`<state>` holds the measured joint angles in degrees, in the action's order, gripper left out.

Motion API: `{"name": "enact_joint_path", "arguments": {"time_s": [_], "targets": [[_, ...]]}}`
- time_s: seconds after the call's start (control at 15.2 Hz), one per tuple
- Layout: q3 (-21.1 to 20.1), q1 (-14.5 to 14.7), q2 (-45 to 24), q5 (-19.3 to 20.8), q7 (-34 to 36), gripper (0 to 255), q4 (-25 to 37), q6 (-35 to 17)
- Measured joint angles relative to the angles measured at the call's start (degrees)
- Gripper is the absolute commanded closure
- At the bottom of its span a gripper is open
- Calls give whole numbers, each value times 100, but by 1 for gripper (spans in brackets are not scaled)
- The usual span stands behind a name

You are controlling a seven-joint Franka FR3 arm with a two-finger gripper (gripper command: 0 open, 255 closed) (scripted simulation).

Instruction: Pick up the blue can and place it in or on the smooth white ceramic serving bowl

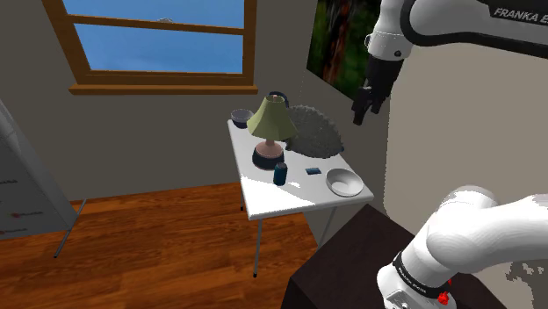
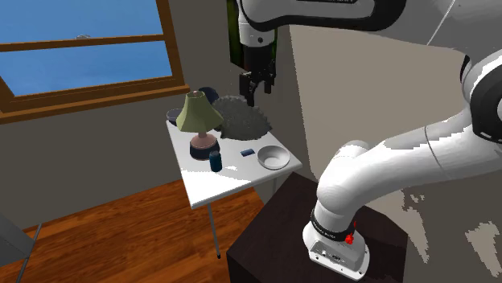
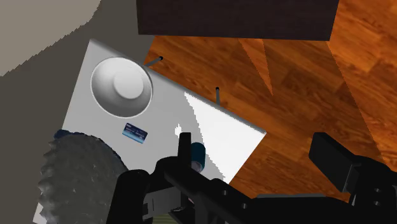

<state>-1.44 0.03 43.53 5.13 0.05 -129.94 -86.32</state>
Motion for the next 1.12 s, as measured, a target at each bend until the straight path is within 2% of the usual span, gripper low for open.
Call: {"name": "enact_joint_path", "arguments": {"time_s": [0.2, 0.73, 1.12], "targets": [[28, -6, -136, 4, -6, 0, -79, -211], [273, -62, -1043, 59, -112, 0, -696, -1741], [448, -99, -2175, 59, -219, 0, -701, -2884]]}}
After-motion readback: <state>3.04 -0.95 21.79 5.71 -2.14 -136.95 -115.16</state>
